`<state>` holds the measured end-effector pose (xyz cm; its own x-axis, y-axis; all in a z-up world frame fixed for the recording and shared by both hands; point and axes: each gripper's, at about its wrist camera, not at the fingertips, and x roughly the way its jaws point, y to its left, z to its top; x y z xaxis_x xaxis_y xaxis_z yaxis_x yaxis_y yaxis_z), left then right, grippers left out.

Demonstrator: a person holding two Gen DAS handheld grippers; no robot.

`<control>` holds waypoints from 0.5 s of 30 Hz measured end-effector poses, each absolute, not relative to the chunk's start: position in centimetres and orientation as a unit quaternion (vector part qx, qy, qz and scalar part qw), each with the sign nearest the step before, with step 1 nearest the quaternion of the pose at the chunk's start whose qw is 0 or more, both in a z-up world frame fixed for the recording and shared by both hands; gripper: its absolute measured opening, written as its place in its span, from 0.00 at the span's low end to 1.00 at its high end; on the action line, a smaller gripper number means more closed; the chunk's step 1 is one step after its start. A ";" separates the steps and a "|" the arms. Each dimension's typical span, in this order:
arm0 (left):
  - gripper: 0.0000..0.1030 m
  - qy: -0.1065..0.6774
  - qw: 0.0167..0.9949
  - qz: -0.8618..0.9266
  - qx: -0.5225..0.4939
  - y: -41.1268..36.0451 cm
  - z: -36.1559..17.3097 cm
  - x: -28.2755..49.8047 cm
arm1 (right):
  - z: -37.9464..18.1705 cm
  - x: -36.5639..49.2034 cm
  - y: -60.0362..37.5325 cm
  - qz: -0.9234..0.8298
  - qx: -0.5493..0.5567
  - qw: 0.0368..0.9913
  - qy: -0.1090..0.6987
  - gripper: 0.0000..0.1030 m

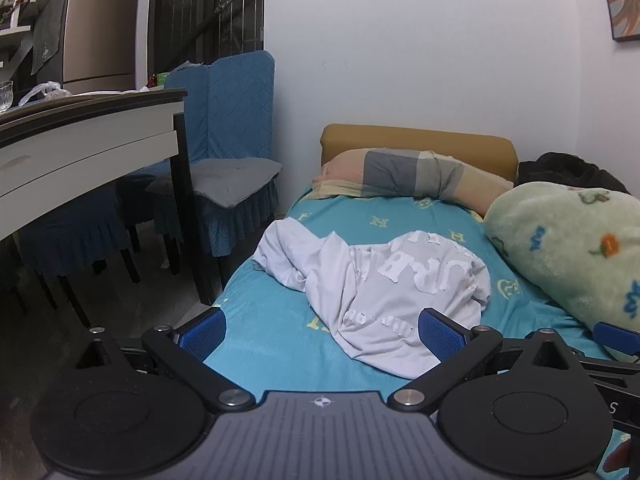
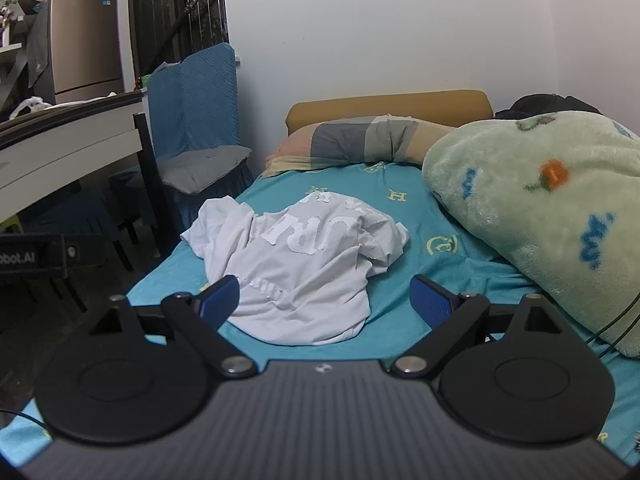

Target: Fold clothes

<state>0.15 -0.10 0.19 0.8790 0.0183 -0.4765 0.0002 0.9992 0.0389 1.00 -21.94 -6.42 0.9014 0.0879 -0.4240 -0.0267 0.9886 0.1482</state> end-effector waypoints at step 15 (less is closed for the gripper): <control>1.00 0.235 0.972 -0.003 0.004 -0.5 1.5 -1.8 | -5.8 -0.3 -22.2 0.026 0.075 0.977 0.198 0.91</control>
<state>-1.80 -0.54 1.50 0.8893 -0.0035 -0.4572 0.0077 0.9999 0.0072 -0.27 -22.15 -5.77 0.9204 0.0811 -0.3825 -0.0222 0.9875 0.1561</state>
